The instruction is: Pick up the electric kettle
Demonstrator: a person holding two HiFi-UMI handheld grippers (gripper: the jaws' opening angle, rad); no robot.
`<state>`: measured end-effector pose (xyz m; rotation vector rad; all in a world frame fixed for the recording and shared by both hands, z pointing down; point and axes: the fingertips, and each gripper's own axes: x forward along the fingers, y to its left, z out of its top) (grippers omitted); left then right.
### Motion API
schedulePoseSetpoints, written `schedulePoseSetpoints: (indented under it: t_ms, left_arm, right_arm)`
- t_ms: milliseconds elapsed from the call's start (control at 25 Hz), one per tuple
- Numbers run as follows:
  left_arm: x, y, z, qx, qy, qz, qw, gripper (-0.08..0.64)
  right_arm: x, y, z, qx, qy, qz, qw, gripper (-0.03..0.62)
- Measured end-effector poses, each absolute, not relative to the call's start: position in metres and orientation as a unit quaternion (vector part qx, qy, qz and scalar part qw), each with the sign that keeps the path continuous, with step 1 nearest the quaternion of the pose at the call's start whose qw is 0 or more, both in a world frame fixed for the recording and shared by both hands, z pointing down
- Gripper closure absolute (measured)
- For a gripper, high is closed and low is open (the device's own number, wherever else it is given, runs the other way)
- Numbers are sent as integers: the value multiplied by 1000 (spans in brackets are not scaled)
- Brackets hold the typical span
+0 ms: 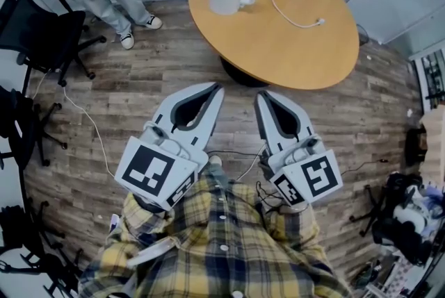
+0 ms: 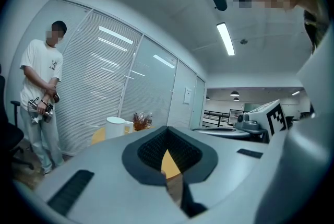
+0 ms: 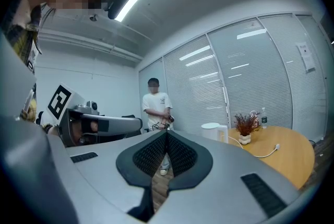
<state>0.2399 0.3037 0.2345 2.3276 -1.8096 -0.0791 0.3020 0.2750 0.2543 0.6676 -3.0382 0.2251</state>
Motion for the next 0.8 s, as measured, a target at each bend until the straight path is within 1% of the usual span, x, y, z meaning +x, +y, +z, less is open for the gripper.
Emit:
schedulePoseSetpoints:
  t_ms: [280, 800]
  left_arm:
    - [198, 283, 237, 782, -615, -33, 94, 557]
    - [86, 209, 233, 807, -582, -31, 95, 557]
  right_arm:
    - [266, 254, 260, 217, -973, 75, 14, 560]
    - [157, 184, 251, 258, -963, 70, 19, 560]
